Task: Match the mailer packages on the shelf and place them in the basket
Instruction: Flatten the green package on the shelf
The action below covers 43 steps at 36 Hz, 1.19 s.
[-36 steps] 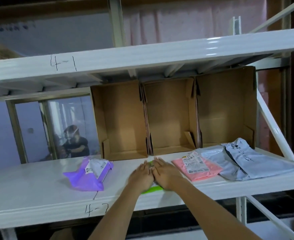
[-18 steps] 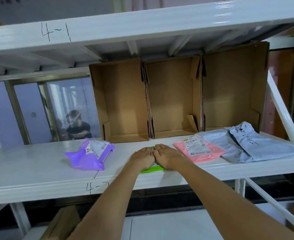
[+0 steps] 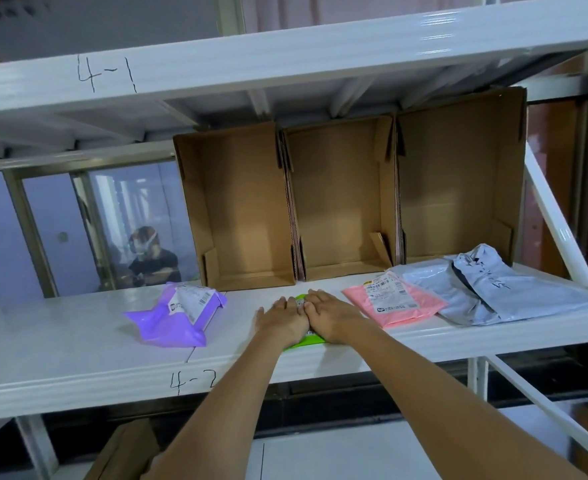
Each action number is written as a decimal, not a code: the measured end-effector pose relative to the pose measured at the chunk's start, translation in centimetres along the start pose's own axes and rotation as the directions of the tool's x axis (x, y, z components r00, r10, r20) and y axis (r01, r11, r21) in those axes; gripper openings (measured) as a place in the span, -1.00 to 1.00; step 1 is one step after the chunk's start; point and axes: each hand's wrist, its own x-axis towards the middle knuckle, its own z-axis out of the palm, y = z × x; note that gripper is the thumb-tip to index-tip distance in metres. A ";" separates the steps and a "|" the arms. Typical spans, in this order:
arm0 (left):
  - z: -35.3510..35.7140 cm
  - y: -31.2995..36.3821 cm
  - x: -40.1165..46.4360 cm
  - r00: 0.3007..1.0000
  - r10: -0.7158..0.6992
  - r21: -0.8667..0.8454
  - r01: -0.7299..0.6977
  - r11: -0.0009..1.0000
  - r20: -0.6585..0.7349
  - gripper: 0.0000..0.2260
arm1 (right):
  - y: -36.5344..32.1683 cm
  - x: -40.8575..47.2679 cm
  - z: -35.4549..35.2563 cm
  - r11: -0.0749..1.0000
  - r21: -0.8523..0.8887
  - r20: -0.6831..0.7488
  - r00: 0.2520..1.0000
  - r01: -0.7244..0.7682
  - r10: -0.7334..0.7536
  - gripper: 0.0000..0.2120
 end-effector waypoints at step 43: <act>-2.3 2.7 -5.1 0.977 -0.213 -0.151 0.209 0.966 -0.014 -0.40 | 0.4 -3.8 -1.5 0.955 0.274 -0.218 0.960 -0.110 0.174 -0.69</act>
